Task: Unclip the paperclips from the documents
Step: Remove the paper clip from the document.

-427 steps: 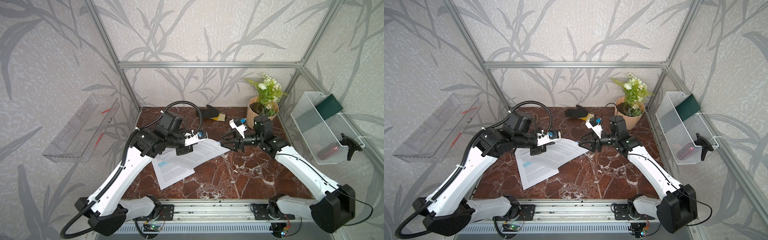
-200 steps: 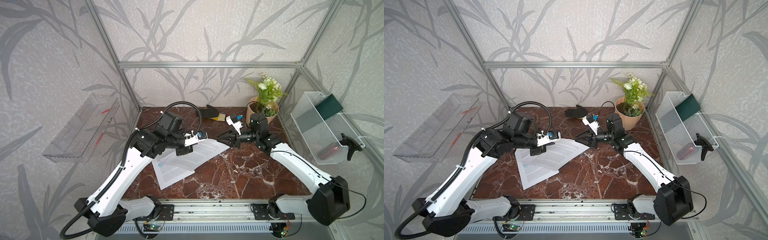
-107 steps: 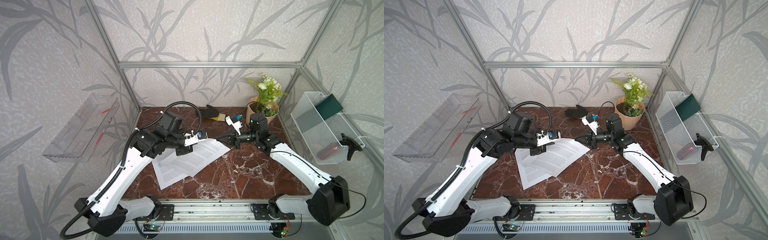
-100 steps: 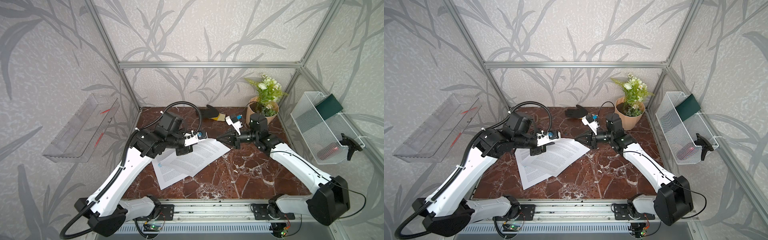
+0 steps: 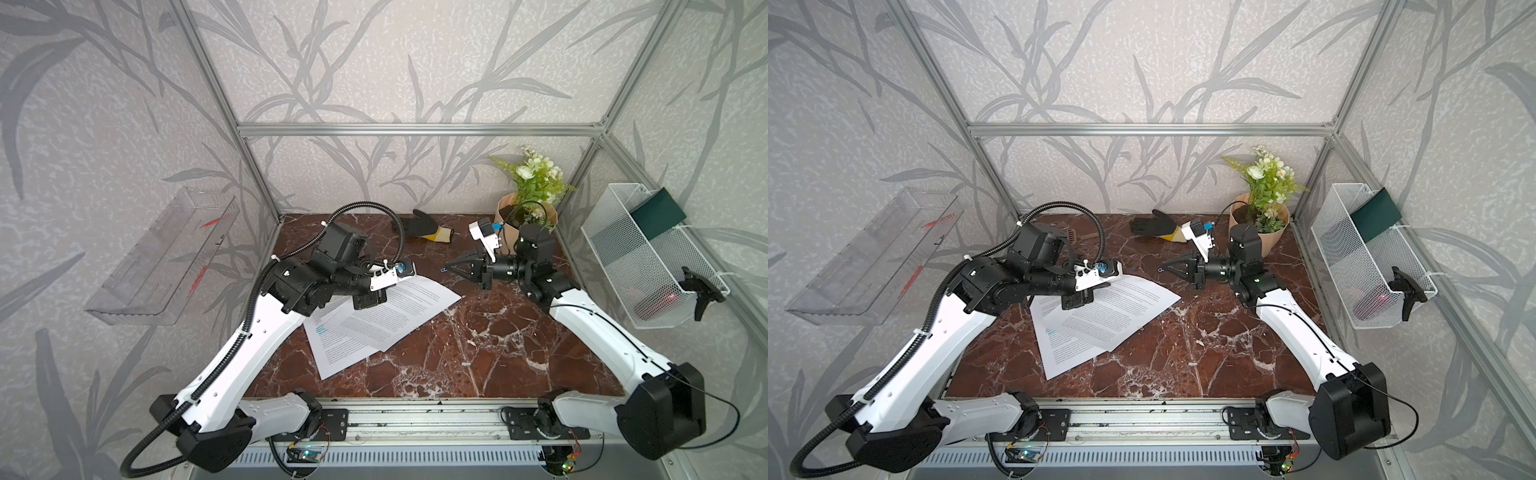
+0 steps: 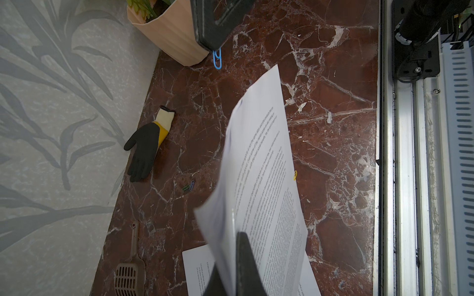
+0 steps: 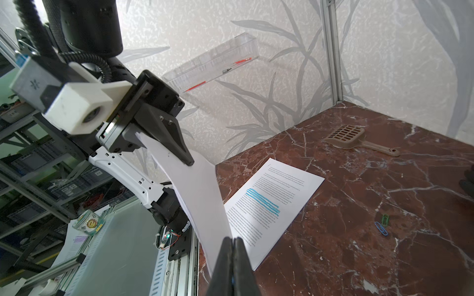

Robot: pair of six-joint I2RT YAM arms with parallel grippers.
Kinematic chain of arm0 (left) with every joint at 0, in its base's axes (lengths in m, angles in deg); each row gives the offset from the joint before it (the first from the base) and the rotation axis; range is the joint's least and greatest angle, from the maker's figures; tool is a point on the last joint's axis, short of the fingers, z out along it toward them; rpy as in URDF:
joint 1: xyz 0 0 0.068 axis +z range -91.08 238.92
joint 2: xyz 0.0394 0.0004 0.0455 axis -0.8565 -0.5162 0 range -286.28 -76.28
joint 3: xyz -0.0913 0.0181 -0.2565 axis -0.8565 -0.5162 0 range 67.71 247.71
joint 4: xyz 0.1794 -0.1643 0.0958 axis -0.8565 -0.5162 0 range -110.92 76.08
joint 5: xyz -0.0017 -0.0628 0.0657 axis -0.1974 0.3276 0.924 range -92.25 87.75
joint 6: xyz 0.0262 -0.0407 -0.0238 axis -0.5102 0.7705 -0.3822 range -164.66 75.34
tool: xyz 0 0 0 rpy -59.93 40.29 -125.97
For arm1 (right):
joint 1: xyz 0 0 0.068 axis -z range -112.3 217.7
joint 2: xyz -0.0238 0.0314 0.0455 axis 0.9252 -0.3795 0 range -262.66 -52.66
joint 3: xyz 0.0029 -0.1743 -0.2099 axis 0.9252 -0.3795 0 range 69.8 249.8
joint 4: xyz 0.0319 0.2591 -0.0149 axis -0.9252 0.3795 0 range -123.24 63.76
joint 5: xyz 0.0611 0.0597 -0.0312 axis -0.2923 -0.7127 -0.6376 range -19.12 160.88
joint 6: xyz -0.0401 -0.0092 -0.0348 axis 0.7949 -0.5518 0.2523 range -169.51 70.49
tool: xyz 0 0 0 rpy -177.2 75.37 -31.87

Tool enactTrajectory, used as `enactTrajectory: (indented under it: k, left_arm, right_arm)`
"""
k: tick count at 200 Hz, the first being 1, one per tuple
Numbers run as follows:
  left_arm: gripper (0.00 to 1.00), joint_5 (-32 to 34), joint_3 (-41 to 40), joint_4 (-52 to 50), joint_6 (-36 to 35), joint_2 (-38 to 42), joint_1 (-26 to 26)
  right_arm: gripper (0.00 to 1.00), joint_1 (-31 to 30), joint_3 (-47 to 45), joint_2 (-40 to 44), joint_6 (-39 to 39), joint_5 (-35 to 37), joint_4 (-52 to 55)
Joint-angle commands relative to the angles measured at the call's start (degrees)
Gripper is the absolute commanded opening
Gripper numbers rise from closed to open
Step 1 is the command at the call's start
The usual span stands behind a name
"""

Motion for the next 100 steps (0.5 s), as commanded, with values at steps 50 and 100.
enactTrajectory:
  k: [50, 100]
  left_arm:
    - [0.00, 0.98, 1.18, -1.07, -2.19, -0.41, 0.20]
    - [0.00, 8.59, 0.44, -0.47, 0.00, 0.94, 0.39]
  right_arm:
    - [0.00, -0.02, 0.39, -5.49, 4.50, 4.14, 4.51]
    - [0.00, -0.09, 5.63, -20.30, 8.61, 14.08, 5.24]
